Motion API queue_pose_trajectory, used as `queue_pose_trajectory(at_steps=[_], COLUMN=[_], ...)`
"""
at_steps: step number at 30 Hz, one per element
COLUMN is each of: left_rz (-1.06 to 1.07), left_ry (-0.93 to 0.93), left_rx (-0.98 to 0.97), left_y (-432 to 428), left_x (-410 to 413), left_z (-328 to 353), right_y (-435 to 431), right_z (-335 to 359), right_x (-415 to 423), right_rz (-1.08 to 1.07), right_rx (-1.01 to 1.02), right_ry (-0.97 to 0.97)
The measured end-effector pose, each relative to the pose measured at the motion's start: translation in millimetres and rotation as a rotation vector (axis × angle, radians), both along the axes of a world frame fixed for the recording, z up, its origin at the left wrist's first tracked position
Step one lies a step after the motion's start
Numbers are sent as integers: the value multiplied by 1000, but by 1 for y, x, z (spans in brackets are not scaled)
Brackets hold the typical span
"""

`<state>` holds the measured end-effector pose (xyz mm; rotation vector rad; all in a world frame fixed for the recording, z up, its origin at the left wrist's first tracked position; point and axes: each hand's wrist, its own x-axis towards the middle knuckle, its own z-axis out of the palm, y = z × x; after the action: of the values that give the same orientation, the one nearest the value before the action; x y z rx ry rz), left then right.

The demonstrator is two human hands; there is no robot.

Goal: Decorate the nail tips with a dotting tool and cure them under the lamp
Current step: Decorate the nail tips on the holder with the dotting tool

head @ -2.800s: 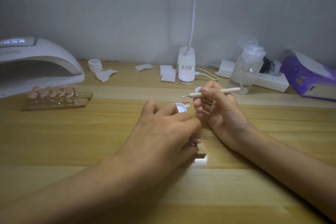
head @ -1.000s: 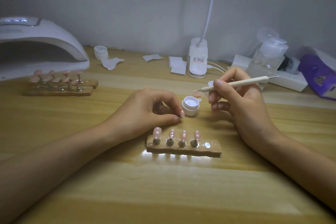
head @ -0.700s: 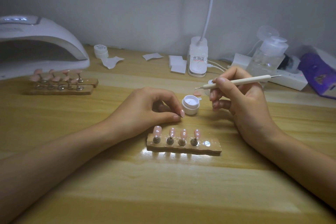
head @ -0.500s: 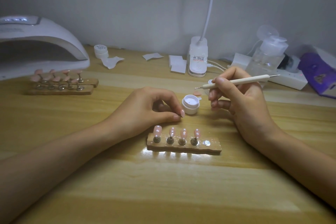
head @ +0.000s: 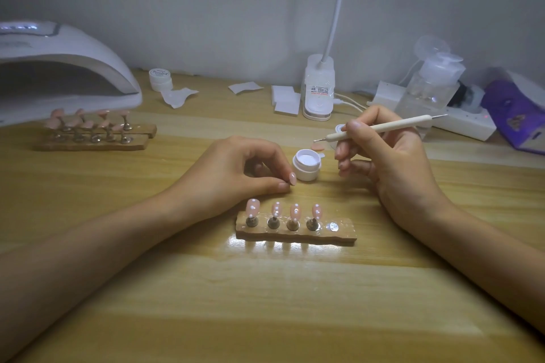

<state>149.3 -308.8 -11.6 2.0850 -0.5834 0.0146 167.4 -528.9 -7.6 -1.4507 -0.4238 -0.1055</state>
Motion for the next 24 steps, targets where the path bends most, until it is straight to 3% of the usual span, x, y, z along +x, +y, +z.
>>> queue_pose_trajectory(at_steps=[11, 24], left_rz=[14, 19], left_ry=[-3, -7], left_rx=[-7, 17], left_y=[0, -1], left_x=[-1, -1], left_z=[1, 1], right_y=[-1, 3], right_z=[1, -2], right_x=[-1, 1], right_rz=[31, 61], right_rx=[-8, -166], right_ry=[11, 70])
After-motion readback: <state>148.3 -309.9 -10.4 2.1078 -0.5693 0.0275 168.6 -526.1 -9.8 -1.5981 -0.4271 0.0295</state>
